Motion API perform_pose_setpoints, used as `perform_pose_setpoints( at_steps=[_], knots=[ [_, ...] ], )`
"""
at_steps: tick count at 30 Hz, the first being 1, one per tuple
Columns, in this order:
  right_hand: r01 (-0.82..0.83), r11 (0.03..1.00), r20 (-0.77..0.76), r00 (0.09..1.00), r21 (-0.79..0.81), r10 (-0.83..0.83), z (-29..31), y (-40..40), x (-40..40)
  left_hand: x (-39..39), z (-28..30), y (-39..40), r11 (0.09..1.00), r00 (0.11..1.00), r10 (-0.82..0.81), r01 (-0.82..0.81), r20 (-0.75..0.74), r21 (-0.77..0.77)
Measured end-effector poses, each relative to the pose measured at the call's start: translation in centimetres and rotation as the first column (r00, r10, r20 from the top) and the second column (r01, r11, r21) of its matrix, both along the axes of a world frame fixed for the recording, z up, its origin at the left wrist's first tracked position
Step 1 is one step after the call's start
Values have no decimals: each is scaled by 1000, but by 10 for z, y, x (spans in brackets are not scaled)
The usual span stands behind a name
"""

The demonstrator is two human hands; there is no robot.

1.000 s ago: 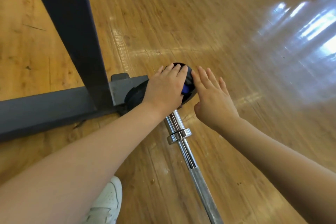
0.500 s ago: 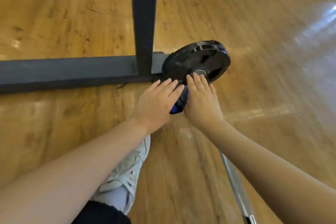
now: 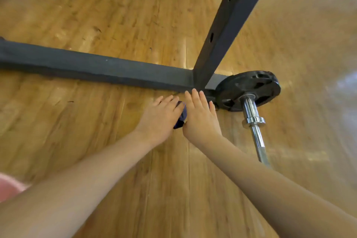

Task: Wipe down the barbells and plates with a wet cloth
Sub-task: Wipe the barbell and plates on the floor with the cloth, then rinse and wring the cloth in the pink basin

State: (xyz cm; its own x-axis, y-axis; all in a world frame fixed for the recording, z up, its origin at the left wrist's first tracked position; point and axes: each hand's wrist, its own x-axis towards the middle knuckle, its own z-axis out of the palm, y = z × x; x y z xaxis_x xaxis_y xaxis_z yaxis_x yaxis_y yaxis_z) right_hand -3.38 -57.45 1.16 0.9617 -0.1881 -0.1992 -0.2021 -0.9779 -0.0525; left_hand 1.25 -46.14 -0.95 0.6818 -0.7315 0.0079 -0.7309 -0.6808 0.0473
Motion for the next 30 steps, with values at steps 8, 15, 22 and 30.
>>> perform_pose_setpoints(
  at_steps=[8,15,22,30],
  knots=[
    [-229,969,-68,969,98,236,-9,126,24,-7,0,137,959,959,284,-284,1,0],
    [-457,887,52,890,73,454,18,211,18,-31,30,216,903,906,422,-416,33,-106],
    [-665,729,107,747,165,657,30,268,-22,-96,21,311,815,844,535,-502,43,-291],
    [-807,587,-19,587,60,809,-8,300,-64,-122,-10,346,886,890,456,-455,0,89]
  ],
)
